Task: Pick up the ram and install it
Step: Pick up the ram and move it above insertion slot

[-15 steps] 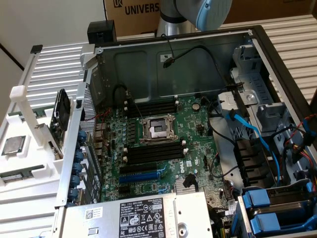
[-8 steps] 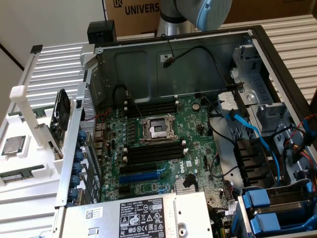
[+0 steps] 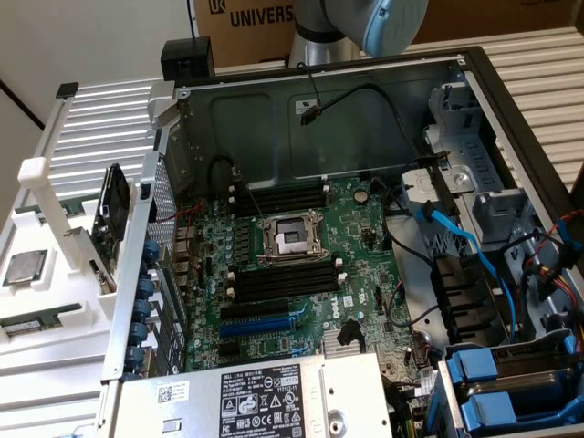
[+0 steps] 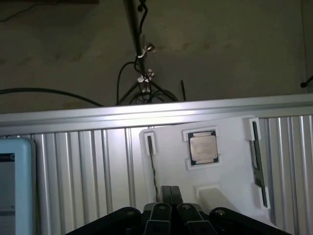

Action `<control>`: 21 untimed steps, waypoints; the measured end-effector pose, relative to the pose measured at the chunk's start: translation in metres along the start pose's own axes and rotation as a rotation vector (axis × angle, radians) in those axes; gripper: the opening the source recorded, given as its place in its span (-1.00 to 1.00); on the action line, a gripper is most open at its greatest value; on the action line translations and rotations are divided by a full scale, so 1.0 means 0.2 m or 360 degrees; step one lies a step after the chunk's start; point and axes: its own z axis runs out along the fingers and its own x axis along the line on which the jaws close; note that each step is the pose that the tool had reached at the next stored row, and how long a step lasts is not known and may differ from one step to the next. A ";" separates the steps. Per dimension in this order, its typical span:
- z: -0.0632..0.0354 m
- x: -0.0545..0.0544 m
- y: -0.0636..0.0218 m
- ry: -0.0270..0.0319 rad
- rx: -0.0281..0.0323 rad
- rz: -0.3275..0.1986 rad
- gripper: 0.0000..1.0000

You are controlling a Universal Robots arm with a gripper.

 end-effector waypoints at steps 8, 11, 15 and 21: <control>0.085 0.05 -0.054 0.00004 -0.00002 -0.0013 -0.79; 0.097 0.08 -0.059 0.00004 -0.00003 -0.0014 -0.79; 0.158 0.09 -0.144 0.00011 -0.00023 -0.0053 -0.79; 0.249 0.09 -0.160 0.00040 -0.00061 -0.0211 -0.79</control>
